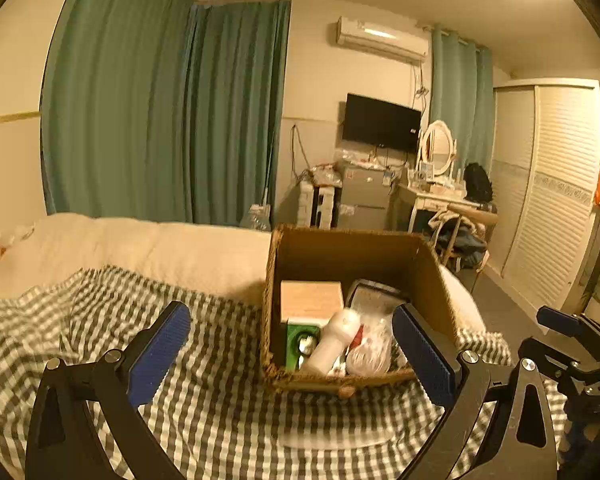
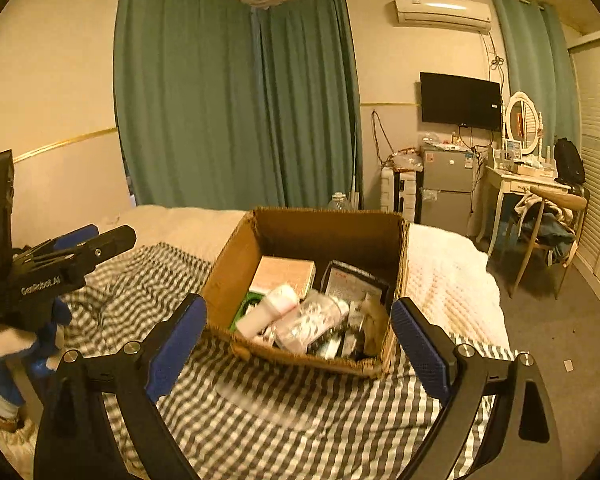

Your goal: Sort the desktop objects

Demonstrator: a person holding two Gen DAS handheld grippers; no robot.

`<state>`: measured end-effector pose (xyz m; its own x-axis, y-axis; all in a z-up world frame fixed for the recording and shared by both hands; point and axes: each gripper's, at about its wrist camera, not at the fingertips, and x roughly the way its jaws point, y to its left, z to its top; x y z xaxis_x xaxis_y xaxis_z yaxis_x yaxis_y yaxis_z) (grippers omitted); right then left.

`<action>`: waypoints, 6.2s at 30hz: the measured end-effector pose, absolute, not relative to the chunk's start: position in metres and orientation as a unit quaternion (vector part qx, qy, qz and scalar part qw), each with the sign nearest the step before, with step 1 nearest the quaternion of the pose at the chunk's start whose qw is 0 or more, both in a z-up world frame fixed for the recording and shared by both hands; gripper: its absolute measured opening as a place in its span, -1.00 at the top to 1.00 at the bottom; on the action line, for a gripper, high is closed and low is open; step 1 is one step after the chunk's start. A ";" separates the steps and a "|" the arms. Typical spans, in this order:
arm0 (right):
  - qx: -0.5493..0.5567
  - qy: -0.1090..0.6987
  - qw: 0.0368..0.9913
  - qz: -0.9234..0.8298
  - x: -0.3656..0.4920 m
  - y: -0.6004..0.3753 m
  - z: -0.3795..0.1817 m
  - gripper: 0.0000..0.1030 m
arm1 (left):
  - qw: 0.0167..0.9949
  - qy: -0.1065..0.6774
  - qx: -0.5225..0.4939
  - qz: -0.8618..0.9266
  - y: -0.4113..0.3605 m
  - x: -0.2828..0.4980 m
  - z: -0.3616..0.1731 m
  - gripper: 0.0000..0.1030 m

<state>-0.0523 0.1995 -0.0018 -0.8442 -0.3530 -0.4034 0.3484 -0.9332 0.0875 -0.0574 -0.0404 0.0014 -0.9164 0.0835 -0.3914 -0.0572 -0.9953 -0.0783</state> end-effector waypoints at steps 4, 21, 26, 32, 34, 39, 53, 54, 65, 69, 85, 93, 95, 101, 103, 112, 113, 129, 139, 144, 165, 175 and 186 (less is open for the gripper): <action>0.230 -0.003 0.187 -0.955 -0.053 0.201 -0.019 -0.82 | 0.029 -0.032 -0.223 0.974 -0.043 -0.060 -0.018 -1.00; 0.327 0.084 0.250 -0.907 -0.076 0.140 -0.116 -0.81 | 0.036 0.007 -0.320 0.947 -0.037 -0.078 -0.102 -0.85; 0.369 0.104 0.254 -0.888 -0.090 0.126 -0.158 -0.65 | 0.041 0.012 -0.357 0.933 -0.038 -0.090 -0.128 -0.69; 0.401 0.125 0.253 -0.871 -0.110 0.118 -0.192 -0.63 | 0.045 0.019 -0.400 0.915 -0.036 -0.103 -0.160 -0.63; 0.407 0.142 0.250 -0.867 -0.116 0.113 -0.201 -0.63 | 0.049 0.023 -0.409 0.911 -0.033 -0.106 -0.168 -0.63; 0.421 0.167 0.254 -0.855 -0.132 0.100 -0.220 -0.62 | 0.059 0.008 -0.441 0.896 -0.031 -0.112 -0.183 -0.63; 0.448 0.172 0.261 -0.837 -0.148 0.094 -0.251 0.25 | 0.058 0.019 -0.459 0.887 -0.025 -0.116 -0.200 -0.41; 0.451 0.168 0.262 -0.837 -0.147 0.094 -0.250 0.47 | 0.056 0.018 -0.455 0.888 -0.025 -0.115 -0.197 -0.41; 0.444 0.139 0.259 -0.846 -0.127 0.110 -0.226 0.94 | 0.065 0.010 -0.408 0.911 -0.025 -0.098 -0.149 -0.41; 0.433 0.139 0.261 -0.852 -0.111 0.111 -0.212 0.95 | 0.068 0.009 -0.388 0.919 -0.024 -0.090 -0.133 -0.41; 0.342 0.110 0.262 -0.896 -0.055 0.116 -0.138 0.95 | 0.091 0.004 -0.280 0.956 -0.011 -0.047 -0.045 -0.41; 0.292 0.089 0.261 -0.916 -0.025 0.129 -0.097 0.95 | 0.098 -0.006 -0.244 0.965 -0.010 -0.030 -0.016 -0.41; 0.279 0.084 0.257 -0.921 -0.019 0.134 -0.087 0.95 | 0.099 -0.005 -0.234 0.967 -0.009 -0.027 -0.009 -0.41; 0.217 0.085 0.220 -0.947 -0.006 0.143 -0.059 0.95 | 0.102 0.009 -0.207 0.973 -0.001 -0.019 0.011 -0.41; 0.202 0.073 0.214 -0.953 -0.004 0.147 -0.049 0.95 | 0.105 0.009 -0.201 0.974 0.001 -0.019 0.019 -0.41; 0.164 0.054 0.201 -0.964 -0.011 0.156 -0.011 0.95 | 0.104 0.022 -0.172 0.979 0.010 -0.032 0.056 -0.41; 0.160 0.053 0.199 -0.965 -0.012 0.157 -0.008 0.95 | 0.103 0.023 -0.170 0.980 0.012 -0.033 0.058 -0.41; 0.146 0.039 0.176 -0.973 -0.074 0.165 0.012 0.95 | 0.094 0.023 -0.172 0.980 0.020 -0.106 0.049 -0.41; 0.172 0.032 0.169 -0.970 -0.136 0.167 -0.012 0.95 | 0.099 0.018 -0.203 0.974 0.030 -0.162 0.010 -0.41; 0.191 0.029 0.157 -0.968 -0.170 0.168 -0.031 0.95 | 0.106 0.018 -0.226 0.968 0.034 -0.185 -0.012 -0.41; 0.249 0.030 0.120 -0.960 -0.211 0.168 -0.078 0.30 | 0.104 0.015 -0.259 0.960 0.033 -0.202 -0.041 -0.41; 0.214 0.007 0.106 -0.971 -0.186 0.179 -0.045 -0.09 | 0.108 0.003 -0.230 0.967 0.028 -0.171 -0.007 -0.42; 0.164 -0.005 0.100 -0.981 -0.121 0.184 0.012 -0.57 | 0.102 -0.023 -0.197 0.975 0.012 -0.116 0.039 -0.70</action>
<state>-0.1212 0.1836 0.0116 -0.9260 -0.1985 -0.3211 0.1951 -0.9798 0.0430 -0.1162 0.0121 0.0393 -0.9013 0.2086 -0.3798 -0.1903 -0.9780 -0.0855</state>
